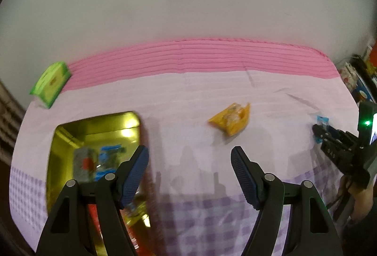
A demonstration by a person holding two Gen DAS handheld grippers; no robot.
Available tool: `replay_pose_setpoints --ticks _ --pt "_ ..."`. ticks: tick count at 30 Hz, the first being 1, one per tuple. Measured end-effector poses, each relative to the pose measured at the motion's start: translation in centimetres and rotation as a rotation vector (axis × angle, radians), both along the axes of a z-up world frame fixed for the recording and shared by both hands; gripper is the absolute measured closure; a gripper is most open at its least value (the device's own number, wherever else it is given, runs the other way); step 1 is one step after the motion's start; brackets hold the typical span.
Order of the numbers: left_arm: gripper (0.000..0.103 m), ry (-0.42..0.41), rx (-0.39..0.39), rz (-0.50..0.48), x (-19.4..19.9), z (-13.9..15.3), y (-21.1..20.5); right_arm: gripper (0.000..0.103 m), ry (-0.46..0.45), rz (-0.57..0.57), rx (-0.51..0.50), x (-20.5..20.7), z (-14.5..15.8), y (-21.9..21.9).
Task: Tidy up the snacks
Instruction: 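Grasp orange pillow pack with left tool while right tool holds blue packet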
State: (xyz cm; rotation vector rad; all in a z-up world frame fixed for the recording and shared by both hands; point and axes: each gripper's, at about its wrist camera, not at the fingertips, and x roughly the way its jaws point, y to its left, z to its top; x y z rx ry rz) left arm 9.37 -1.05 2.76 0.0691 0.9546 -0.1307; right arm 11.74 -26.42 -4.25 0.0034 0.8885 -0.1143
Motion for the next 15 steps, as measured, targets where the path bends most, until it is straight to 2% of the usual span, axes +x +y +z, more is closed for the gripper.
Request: replay_pose_setpoints --ticks 15 --pt "0.030 0.033 -0.019 -0.094 4.8 -3.2 -5.1 0.074 -0.001 0.005 0.011 0.0 -0.1 -0.3"
